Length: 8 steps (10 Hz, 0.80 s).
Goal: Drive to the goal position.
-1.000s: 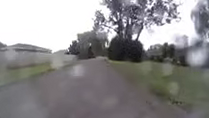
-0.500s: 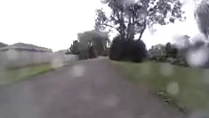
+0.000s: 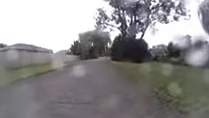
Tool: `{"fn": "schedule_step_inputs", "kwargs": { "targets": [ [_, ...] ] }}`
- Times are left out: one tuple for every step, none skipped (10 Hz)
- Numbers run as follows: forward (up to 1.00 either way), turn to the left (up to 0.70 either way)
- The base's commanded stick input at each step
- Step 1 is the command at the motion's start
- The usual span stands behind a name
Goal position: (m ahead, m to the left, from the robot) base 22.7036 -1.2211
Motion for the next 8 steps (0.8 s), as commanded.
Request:
{"fn": "schedule_step_inputs", "kwargs": {
  "targets": [
    [1.00,0.00],
    [1.00,0.00],
    [1.00,0.00],
    [1.00,0.00],
    [1.00,0.00],
    [1.00,0.00],
    [1.00,0.00],
    [1.00,0.00]
  ]
}}
